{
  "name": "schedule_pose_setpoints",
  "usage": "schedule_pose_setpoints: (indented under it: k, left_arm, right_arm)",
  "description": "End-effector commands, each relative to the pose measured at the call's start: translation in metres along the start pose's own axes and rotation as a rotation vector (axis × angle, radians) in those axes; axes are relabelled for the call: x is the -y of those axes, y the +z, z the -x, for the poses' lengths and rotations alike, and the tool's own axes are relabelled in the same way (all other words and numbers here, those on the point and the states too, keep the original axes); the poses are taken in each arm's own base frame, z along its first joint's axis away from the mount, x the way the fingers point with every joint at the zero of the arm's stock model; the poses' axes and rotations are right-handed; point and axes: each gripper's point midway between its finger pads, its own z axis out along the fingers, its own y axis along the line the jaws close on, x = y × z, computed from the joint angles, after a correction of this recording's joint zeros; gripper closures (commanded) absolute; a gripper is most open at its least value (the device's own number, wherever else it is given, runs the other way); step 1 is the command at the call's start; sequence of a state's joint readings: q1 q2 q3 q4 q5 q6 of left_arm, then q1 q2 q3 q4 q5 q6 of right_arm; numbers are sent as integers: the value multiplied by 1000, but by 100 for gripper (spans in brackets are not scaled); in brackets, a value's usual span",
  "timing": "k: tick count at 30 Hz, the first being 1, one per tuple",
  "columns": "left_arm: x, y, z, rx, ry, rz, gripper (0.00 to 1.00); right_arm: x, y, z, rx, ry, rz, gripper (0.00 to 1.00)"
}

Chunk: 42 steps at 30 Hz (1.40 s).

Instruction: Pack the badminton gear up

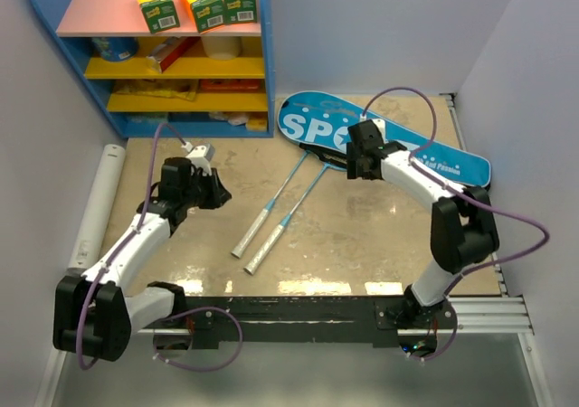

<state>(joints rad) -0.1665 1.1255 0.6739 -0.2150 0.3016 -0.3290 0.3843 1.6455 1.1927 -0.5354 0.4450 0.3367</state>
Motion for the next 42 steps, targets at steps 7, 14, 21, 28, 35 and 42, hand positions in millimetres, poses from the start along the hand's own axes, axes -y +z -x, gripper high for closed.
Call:
schedule_pose_setpoints:
  k: [7, 14, 21, 28, 35, 42]
  left_arm:
    - [56, -6, -9, 24, 87, -213, 80]
    - [73, -10, -20, 7, 146, -242, 80]
    - [76, -12, -22, 3, 184, -224, 80]
    - [76, -10, -23, -2, 184, -222, 80]
    - [74, -8, -24, -9, 185, -216, 80]
    - [70, -6, -23, -13, 187, -194, 80]
  right_arm:
    - [40, 43, 38, 40, -276, -356, 18]
    - [37, 75, 40, 26, -372, -420, 20]
    - [40, 94, 45, 44, -401, -483, 26]
    - [40, 118, 30, -12, -401, -427, 35]
    - [35, 142, 10, -79, -398, -374, 73]
    - [41, 140, 16, -70, -348, -362, 100]
